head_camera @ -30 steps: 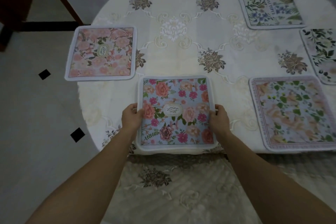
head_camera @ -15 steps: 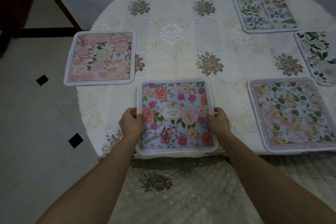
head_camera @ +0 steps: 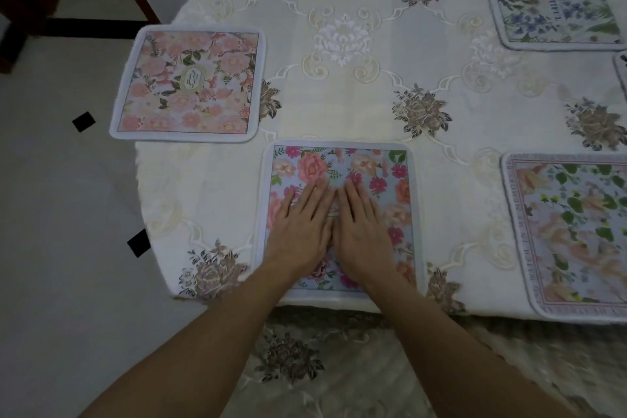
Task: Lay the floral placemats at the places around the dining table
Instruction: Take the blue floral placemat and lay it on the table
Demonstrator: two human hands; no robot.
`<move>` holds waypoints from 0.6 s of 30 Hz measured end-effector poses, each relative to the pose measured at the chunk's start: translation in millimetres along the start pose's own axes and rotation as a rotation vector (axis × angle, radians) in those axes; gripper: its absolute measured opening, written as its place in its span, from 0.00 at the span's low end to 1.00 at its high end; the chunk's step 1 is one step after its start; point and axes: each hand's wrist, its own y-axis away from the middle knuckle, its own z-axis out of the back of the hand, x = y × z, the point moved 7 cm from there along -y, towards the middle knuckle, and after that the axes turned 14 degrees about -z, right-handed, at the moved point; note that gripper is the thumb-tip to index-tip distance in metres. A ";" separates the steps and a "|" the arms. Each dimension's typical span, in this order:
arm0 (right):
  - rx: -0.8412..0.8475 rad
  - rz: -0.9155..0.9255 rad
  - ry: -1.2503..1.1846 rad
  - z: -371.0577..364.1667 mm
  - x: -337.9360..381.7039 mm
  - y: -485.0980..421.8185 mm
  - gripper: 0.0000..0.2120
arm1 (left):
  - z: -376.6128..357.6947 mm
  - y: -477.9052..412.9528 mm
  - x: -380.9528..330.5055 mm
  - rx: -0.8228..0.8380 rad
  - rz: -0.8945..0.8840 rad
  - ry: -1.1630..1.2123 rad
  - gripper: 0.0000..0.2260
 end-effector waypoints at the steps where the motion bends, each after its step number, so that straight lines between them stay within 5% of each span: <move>1: -0.003 0.005 0.021 -2.2 -5.9 0.5 0.29 | -2.5 2.2 3.4 0.008 -0.010 -0.011 0.27; 6: -0.003 -0.057 0.087 3.5 -51.2 1.0 0.39 | 3.9 13.4 29.2 -0.038 0.092 -0.014 0.31; 18: 0.140 -0.122 0.076 44.8 -73.9 -4.4 0.40 | 33.6 23.1 45.2 0.002 0.231 0.094 0.31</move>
